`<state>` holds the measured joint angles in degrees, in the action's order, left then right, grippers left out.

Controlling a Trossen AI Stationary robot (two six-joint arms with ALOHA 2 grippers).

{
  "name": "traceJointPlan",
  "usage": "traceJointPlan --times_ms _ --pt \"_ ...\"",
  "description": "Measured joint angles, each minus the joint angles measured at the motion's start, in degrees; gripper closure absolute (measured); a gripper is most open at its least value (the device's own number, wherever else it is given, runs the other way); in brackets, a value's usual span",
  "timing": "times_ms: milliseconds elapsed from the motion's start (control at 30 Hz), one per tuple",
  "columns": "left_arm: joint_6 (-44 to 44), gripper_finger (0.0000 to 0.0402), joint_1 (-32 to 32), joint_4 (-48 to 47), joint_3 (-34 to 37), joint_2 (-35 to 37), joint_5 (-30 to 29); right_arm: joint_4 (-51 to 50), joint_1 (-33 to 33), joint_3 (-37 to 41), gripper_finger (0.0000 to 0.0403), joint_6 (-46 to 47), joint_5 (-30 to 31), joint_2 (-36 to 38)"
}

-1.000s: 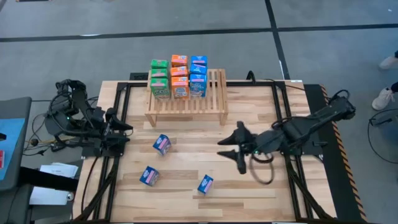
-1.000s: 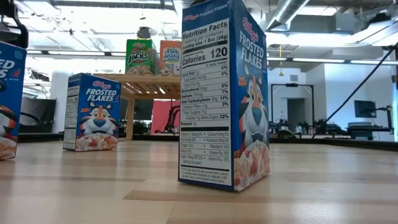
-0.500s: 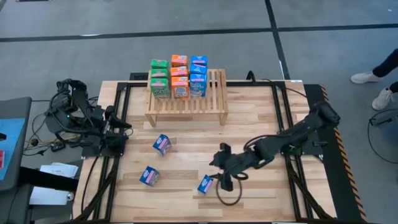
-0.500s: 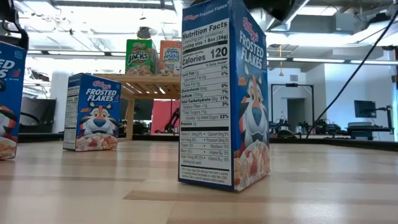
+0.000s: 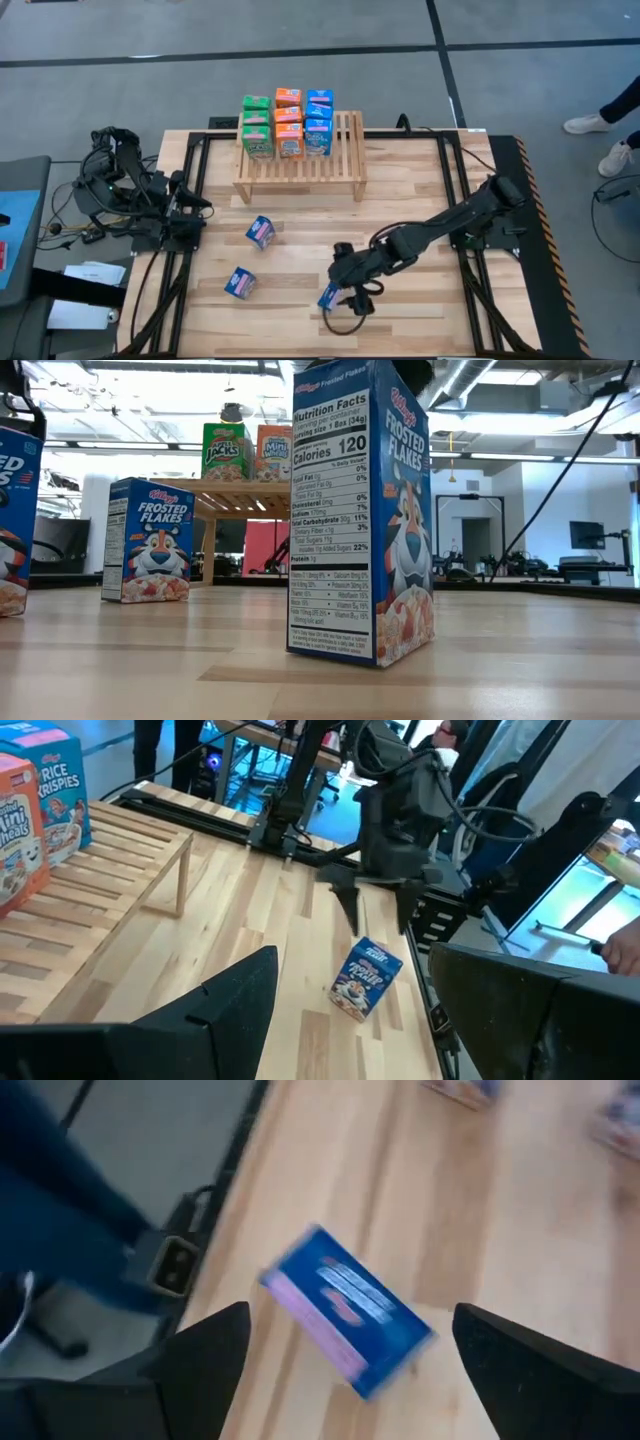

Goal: Stack cereal on shelf
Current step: Put the bottom right blue cereal box on the shelf

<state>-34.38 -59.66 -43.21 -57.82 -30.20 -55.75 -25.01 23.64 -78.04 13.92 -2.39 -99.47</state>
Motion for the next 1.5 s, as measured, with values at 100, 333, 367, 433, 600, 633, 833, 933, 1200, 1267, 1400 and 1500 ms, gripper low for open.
traceJointPlan --times_ms 100,333,367,433,600,633,833,933,1200,1267,1400,1500 --pt "-0.1 0.0152 0.0 0.0 0.0 0.0 0.0 -2.4 0.0 -3.3 0.0024 -4.6 -2.3 -2.9" --pt "-1.5 0.0152 0.0 -0.1 0.0 0.0 0.0 -8.9 0.0 -9.3 0.0023 -13.2 -2.4 -9.5" --pt "-1.9 0.0152 0.0 -0.2 0.0 0.0 0.0 -9.2 -0.1 -10.1 0.0023 -13.9 -2.4 -10.4" --pt "-2.4 0.0152 0.0 -0.7 0.0 0.0 0.0 -11.0 -0.2 -11.0 0.0023 -14.4 -2.4 -11.6" --pt "-3.5 0.0152 0.0 -1.9 0.0 0.0 -0.5 -11.2 -0.2 -11.7 0.0036 -15.3 -3.6 -12.4" --pt "-3.7 0.0152 0.0 -2.3 0.0 0.0 -0.5 -11.1 -0.2 -11.7 0.0044 -15.7 -3.6 -12.4" --pt "-4.0 0.0152 0.0 -2.8 0.0 0.0 -1.9 -11.5 -0.3 -11.7 0.0103 -17.4 -3.5 -12.4" --pt "-4.0 0.0152 0.0 -2.9 0.0 0.0 -1.9 -11.7 -0.5 -11.7 0.013 -17.3 -3.5 -12.4" --pt "-3.8 0.0152 0.0 -2.9 0.0 0.0 -2.0 -11.9 -0.9 -11.7 0.019 -13.9 -3.5 -12.4" --pt "-3.9 0.0152 0.0 -2.9 0.0 0.0 -2.2 -11.8 -0.9 -11.7 0.0206 -13.6 -3.5 -12.4" --pt "-4.0 0.0152 0.0 -2.9 0.0 0.0 -2.2 -11.8 -1.7 -11.7 0.0237 -11.5 -3.6 -11.9" --pt "-4.0 0.0152 0.0 -2.9 0.0 0.0 -2.2 -11.8 -2.7 -11.6 0.0255 -10.9 -3.5 -11.6"
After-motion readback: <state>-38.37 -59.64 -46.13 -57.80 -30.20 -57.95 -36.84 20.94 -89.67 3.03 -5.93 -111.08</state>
